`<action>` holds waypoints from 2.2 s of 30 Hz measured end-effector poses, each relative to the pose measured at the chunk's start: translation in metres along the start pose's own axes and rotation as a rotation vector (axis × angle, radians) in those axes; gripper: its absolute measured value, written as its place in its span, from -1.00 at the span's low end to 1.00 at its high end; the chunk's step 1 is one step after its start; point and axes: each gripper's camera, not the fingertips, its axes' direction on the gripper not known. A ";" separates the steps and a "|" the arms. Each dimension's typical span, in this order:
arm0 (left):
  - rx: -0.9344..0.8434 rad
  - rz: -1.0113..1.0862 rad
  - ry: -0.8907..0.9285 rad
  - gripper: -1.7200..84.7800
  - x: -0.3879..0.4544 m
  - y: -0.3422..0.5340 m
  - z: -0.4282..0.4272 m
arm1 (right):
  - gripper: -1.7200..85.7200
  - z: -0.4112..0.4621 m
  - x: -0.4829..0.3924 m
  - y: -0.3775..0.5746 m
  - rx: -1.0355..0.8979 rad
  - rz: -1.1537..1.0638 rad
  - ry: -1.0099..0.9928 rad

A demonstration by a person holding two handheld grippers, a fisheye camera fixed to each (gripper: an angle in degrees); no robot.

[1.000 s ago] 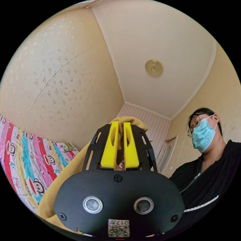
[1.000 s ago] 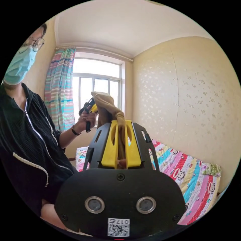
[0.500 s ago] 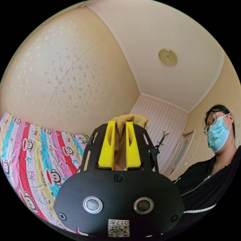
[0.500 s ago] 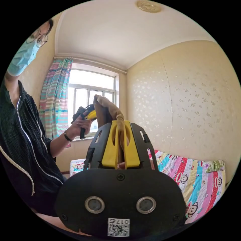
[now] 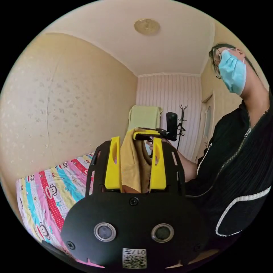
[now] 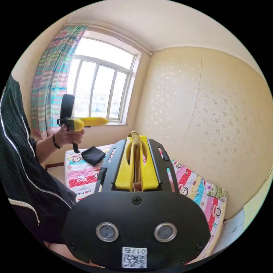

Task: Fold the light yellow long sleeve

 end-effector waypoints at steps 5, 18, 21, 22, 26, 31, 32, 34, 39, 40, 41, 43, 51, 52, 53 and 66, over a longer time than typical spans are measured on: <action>-0.148 0.002 -0.116 -0.57 0.021 0.005 0.076 | -0.87 -0.012 -0.002 -0.007 0.047 0.000 -0.032; 0.007 -0.069 0.106 -0.71 0.005 0.004 0.089 | -0.87 -0.031 0.010 -0.001 0.147 0.032 -0.107; 0.027 -0.078 0.123 -0.74 0.000 0.004 0.081 | -0.87 -0.027 0.006 -0.005 0.142 0.013 -0.113; 0.003 -0.077 0.113 -0.73 0.001 0.002 0.084 | -0.87 -0.023 0.003 -0.008 0.129 -0.003 -0.123; -0.114 0.029 -0.090 -0.64 0.031 -0.005 0.106 | -0.87 -0.006 -0.011 -0.016 0.079 -0.054 -0.117; -0.178 0.019 -0.117 -0.60 0.050 -0.008 0.124 | -0.87 0.003 -0.010 -0.017 0.063 -0.028 -0.128; -0.177 -0.011 -0.150 -0.64 0.048 -0.007 0.125 | -0.87 0.002 -0.009 -0.017 0.067 -0.023 -0.134; -0.196 -0.052 -0.215 -0.73 0.043 -0.005 0.128 | -0.87 0.002 -0.008 -0.016 0.077 -0.005 -0.130; -0.241 -0.093 -0.314 -0.81 0.044 -0.008 0.128 | -0.87 0.006 -0.016 -0.020 0.034 -0.030 -0.079; -0.246 -0.086 -0.333 -0.82 0.046 -0.009 0.128 | -0.87 0.007 -0.017 -0.021 0.022 -0.030 -0.056; -0.243 -0.068 -0.353 -0.84 0.050 -0.010 0.125 | -0.87 0.008 -0.017 -0.022 0.016 -0.025 -0.044; -0.211 -0.053 -0.351 -0.85 0.053 -0.011 0.117 | -0.87 0.008 -0.015 -0.022 0.026 0.007 -0.033; -0.221 -0.148 -0.163 -0.65 0.038 -0.011 0.105 | -0.87 0.023 -0.036 -0.037 -0.109 -0.061 0.144; -0.224 -0.145 -0.181 -0.65 0.040 -0.011 0.106 | -0.87 0.030 -0.046 -0.041 -0.157 -0.111 0.170; -0.242 -0.135 -0.218 -0.65 0.043 -0.010 0.110 | -0.87 0.033 -0.051 -0.043 -0.174 -0.134 0.175; -0.351 -0.187 -0.316 -0.86 0.050 -0.005 0.116 | -0.87 0.012 -0.032 -0.043 -0.089 -0.025 -0.042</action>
